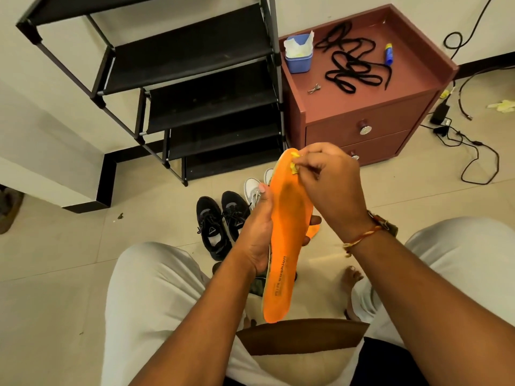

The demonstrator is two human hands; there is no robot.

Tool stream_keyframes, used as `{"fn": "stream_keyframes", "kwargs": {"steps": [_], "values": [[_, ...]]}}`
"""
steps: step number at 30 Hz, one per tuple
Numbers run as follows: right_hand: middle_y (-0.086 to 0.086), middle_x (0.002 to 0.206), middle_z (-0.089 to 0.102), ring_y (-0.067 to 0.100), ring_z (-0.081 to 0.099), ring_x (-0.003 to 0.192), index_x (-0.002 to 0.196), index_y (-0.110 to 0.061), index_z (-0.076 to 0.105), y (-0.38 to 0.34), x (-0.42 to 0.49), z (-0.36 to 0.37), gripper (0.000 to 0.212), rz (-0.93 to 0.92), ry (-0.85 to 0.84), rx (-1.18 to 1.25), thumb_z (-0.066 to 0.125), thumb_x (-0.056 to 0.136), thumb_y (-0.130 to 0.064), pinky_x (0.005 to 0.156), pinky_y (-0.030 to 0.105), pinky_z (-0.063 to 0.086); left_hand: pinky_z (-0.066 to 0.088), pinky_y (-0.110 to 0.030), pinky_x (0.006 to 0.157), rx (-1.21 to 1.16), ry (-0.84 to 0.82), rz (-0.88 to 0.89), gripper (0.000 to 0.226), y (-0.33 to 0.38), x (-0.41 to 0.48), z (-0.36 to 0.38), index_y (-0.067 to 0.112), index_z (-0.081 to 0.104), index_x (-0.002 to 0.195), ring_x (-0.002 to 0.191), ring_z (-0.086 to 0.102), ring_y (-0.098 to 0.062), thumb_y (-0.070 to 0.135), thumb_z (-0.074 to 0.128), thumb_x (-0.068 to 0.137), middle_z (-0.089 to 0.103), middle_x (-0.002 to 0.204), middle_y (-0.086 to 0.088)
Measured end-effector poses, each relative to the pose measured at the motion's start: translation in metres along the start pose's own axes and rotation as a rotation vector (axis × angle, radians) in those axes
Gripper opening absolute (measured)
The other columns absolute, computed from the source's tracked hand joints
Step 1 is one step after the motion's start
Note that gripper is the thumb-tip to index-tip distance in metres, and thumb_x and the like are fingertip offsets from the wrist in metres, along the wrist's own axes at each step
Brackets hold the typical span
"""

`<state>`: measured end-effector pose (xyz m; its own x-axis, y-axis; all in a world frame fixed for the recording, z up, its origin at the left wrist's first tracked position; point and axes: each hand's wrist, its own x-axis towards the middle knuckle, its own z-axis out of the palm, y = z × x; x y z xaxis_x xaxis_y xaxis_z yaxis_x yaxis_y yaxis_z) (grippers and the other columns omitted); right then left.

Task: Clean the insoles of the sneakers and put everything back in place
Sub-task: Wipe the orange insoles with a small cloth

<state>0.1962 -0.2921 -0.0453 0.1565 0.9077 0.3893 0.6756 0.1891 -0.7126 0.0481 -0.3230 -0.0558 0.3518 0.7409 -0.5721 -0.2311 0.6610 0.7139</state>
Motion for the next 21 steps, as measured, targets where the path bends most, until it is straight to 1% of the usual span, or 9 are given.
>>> {"fn": "stream_keyframes", "kwargs": {"steps": [2,5,7,9,13,14,16,18,21], "values": [[0.006,0.106,0.072,0.01,0.063,0.095,0.101,-0.009,0.077,0.003,0.001,-0.001,0.013,0.022,0.041,0.018,0.068,0.092,-0.009,0.085,0.007,0.044,0.059,-0.043,0.078,0.022,-0.028,-0.031,0.057,-0.001,0.001,-0.001,0.031,0.055,0.12,0.096,0.075,-0.029,0.068,0.019,0.097,0.076,0.109,-0.006],[0.003,0.104,0.073,0.009,0.064,0.097,0.099,-0.013,0.077,-0.006,-0.006,0.002,0.013,-0.03,0.029,0.085,0.069,0.09,-0.008,0.088,0.015,0.051,0.059,-0.043,0.078,0.066,-0.04,-0.011,0.056,-0.002,0.002,-0.002,0.033,0.056,0.122,0.091,0.076,-0.026,0.066,0.018,0.098,0.078,0.102,-0.002],[0.0,0.1,0.073,0.008,0.065,0.094,0.097,-0.014,0.075,-0.015,-0.008,0.005,0.012,-0.086,-0.01,0.13,0.069,0.089,-0.007,0.085,0.017,0.053,0.06,-0.044,0.078,0.093,-0.023,0.017,0.053,-0.002,0.002,-0.001,0.034,0.057,0.122,0.089,0.076,-0.026,0.065,0.021,0.098,0.078,0.1,-0.002],[-0.001,0.097,0.072,0.008,0.065,0.091,0.097,-0.015,0.073,-0.016,-0.006,0.005,0.009,-0.078,-0.029,0.131,0.069,0.09,-0.01,0.081,0.018,0.055,0.059,-0.047,0.081,0.119,-0.011,0.03,0.055,-0.004,0.001,-0.001,0.033,0.056,0.126,0.093,0.075,-0.027,0.065,0.023,0.097,0.078,0.102,-0.002],[-0.003,0.097,0.071,0.008,0.066,0.091,0.099,-0.018,0.067,-0.001,0.004,-0.004,0.009,0.089,0.054,0.116,0.07,0.091,-0.015,0.078,0.023,0.059,0.049,-0.054,0.095,0.128,-0.041,0.009,0.071,-0.008,0.003,-0.002,0.027,0.045,0.143,0.109,0.07,-0.033,0.071,0.024,0.091,0.07,0.126,-0.011],[-0.004,0.097,0.071,0.008,0.066,0.091,0.1,-0.019,0.066,0.0,0.004,-0.005,0.011,0.107,0.053,0.129,0.071,0.091,-0.015,0.077,0.024,0.059,0.051,-0.052,0.094,0.124,-0.041,0.006,0.071,-0.007,0.003,-0.002,0.027,0.045,0.143,0.109,0.07,-0.033,0.071,0.023,0.091,0.069,0.126,-0.011],[-0.004,0.098,0.07,0.009,0.067,0.093,0.101,-0.019,0.063,-0.007,-0.001,-0.003,0.014,0.087,0.002,0.174,0.071,0.09,-0.014,0.078,0.025,0.059,0.055,-0.048,0.088,0.114,-0.018,0.029,0.061,-0.004,0.004,-0.002,0.031,0.05,0.133,0.103,0.073,-0.03,0.068,0.02,0.096,0.075,0.114,-0.007],[-0.005,0.099,0.069,0.009,0.067,0.094,0.101,-0.019,0.062,-0.016,-0.008,0.0,0.015,0.033,-0.082,0.22,0.072,0.09,-0.015,0.08,0.024,0.059,0.057,-0.051,0.086,0.086,0.017,0.064,0.055,-0.002,0.003,-0.003,0.032,0.055,0.127,0.098,0.074,-0.03,0.065,0.021,0.099,0.077,0.107,-0.005],[-0.005,0.098,0.069,0.009,0.066,0.093,0.101,-0.02,0.062,-0.019,-0.011,0.003,0.014,-0.015,-0.138,0.199,0.071,0.091,-0.016,0.079,0.023,0.059,0.056,-0.056,0.089,0.052,0.052,0.086,0.06,0.0,0.004,-0.006,0.03,0.058,0.13,0.105,0.071,-0.035,0.068,0.027,0.095,0.073,0.117,-0.01]]}}
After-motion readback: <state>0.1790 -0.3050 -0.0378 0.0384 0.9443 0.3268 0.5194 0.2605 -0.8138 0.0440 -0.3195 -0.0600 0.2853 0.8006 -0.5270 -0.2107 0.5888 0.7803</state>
